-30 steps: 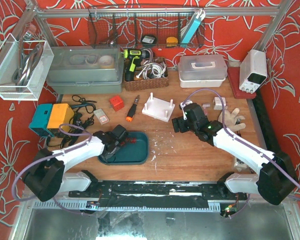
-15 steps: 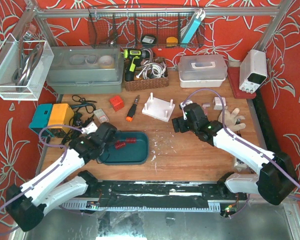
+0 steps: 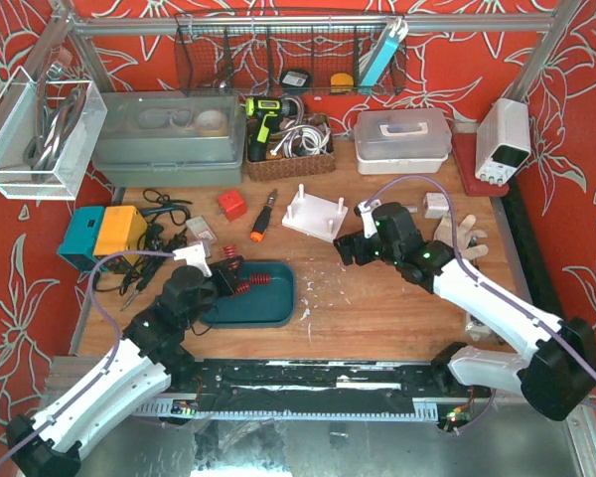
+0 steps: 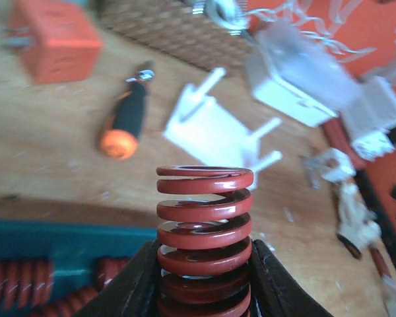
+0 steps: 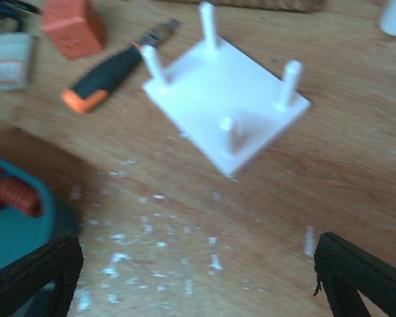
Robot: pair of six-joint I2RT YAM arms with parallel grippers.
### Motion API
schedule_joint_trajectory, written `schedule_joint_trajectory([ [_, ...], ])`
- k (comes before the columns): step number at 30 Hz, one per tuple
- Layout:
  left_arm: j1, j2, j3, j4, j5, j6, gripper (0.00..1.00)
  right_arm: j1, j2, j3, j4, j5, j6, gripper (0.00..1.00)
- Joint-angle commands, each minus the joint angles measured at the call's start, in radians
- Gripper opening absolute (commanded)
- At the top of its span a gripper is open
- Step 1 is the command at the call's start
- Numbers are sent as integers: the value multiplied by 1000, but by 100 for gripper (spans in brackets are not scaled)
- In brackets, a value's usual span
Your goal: Install the large spring
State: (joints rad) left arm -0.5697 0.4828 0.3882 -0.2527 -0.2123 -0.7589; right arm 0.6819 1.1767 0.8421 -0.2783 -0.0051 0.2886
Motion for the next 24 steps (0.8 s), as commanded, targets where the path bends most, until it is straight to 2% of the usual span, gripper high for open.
schedule_joint_trajectory([
  [1,-8,-51,-100,431,221,232,0,17,-56,69,-39,-221,56,95],
  [11,-101,131,-240,854,284,556,0,126,-24,194,-95,-425,58,82],
  [13,-132,178,-261,935,342,644,0,155,2,222,-100,-453,67,81],
  [16,-180,234,-285,1041,347,744,0,192,37,260,-130,-473,58,81],
  [24,-227,354,-284,1181,406,857,0,253,137,312,-171,-456,43,79],
])
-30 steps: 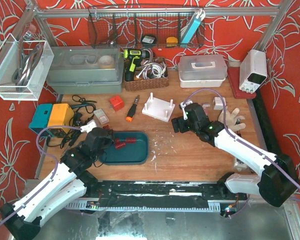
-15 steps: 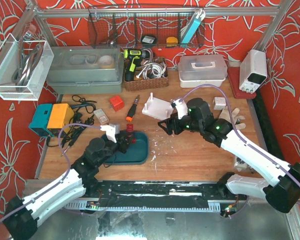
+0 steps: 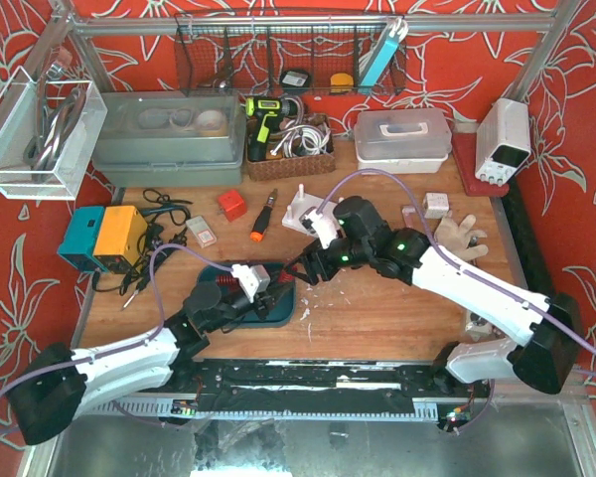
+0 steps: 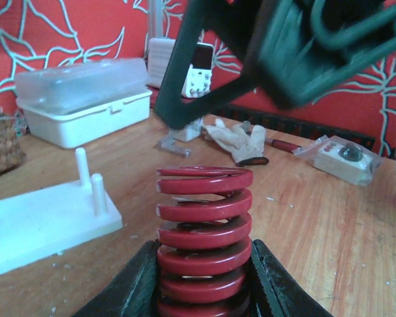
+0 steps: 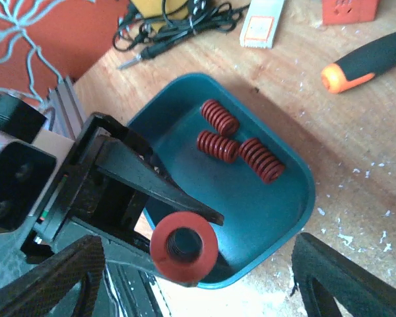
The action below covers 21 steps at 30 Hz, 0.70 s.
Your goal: Install the large spring
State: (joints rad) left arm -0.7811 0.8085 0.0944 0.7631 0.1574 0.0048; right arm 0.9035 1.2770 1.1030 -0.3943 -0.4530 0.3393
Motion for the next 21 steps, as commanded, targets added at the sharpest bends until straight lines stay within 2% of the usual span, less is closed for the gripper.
schedule_joint_trajectory([
  [1,-21,32,4,176,39,93,0,39,48,58,-63,-4,-11,78],
  [6,-30,38,-10,207,26,97,0,52,81,57,-62,-53,-25,68],
  [10,-31,40,-13,217,34,104,0,65,125,73,-89,-90,-54,64],
  [13,-32,42,-21,228,34,103,0,70,134,73,-89,-84,-56,49],
  [16,-32,53,-22,230,11,111,1,72,113,55,-66,-52,-47,26],
  [17,-32,58,-23,231,-1,112,7,71,109,55,-65,-37,-46,18],
  [19,-32,68,-22,236,-28,109,31,71,105,56,-65,-14,-51,4],
  [20,-32,73,-22,237,-43,107,51,71,101,57,-62,11,-52,0],
  [21,-32,77,-22,235,-60,104,85,71,97,57,-58,43,-52,0],
])
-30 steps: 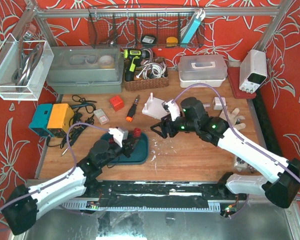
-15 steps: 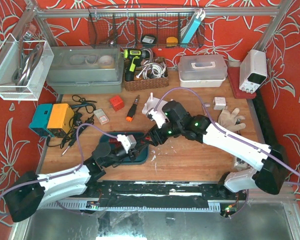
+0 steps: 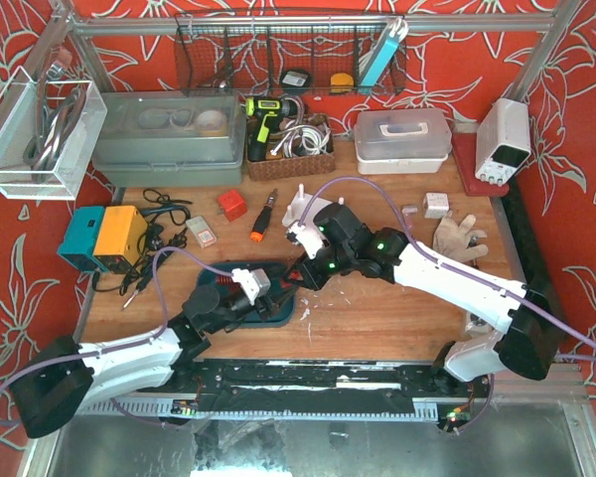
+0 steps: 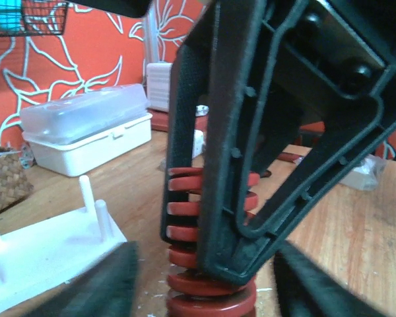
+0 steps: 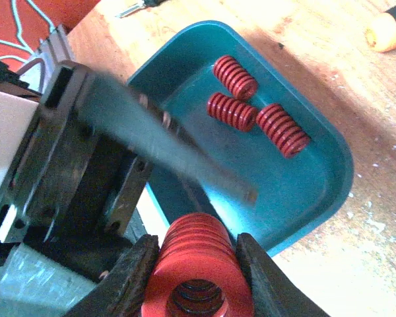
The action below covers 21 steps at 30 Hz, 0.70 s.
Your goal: Install the large spring
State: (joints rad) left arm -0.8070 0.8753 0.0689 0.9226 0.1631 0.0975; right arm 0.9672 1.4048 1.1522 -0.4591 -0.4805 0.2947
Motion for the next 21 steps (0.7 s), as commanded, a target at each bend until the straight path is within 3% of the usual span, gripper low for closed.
schedule_joint_trajectory([
  [1,-6,13,4,74,-88,7,98,6,-36,10,8,107,-9,0],
  [10,-6,-23,11,-14,-285,-90,100,-65,3,65,46,522,-85,0],
  [17,0,-129,8,-146,-501,-228,100,-178,223,226,60,600,-152,0],
  [21,15,-169,16,-236,-534,-263,100,-230,351,348,63,620,-166,0],
])
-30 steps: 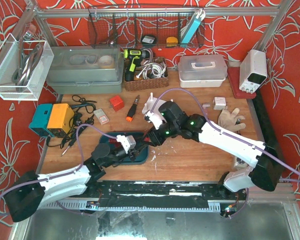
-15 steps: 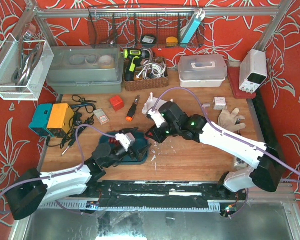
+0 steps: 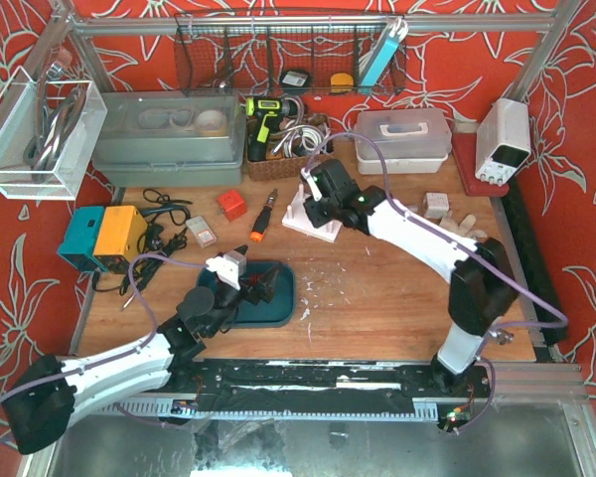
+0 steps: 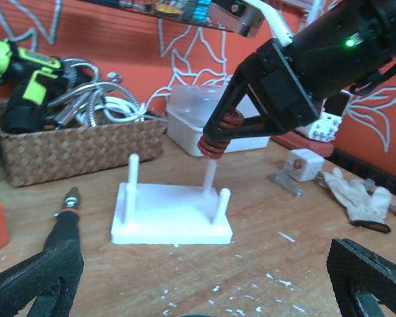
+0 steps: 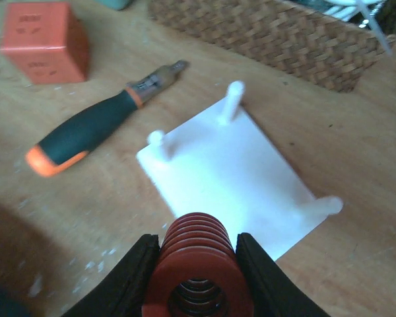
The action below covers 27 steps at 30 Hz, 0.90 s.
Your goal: Install the large spring
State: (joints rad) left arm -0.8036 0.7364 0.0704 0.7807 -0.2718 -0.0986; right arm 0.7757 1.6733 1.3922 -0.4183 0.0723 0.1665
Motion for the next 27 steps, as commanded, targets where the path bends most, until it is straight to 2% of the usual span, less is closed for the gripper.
schedule_joint_trajectory([
  [1,17,-30,15,-104,-95,-71,100,-49,111,143,10,68,-39,0],
  [8,35,50,100,-234,-130,-147,100,-99,334,390,-56,38,-59,0],
  [11,35,70,112,-239,-116,-152,100,-108,412,488,-94,33,-61,0],
  [18,35,20,84,-211,-67,-136,100,-123,503,580,-97,5,-48,0],
  [27,35,-71,27,-175,-76,-121,100,-134,586,675,-119,-7,-59,0],
])
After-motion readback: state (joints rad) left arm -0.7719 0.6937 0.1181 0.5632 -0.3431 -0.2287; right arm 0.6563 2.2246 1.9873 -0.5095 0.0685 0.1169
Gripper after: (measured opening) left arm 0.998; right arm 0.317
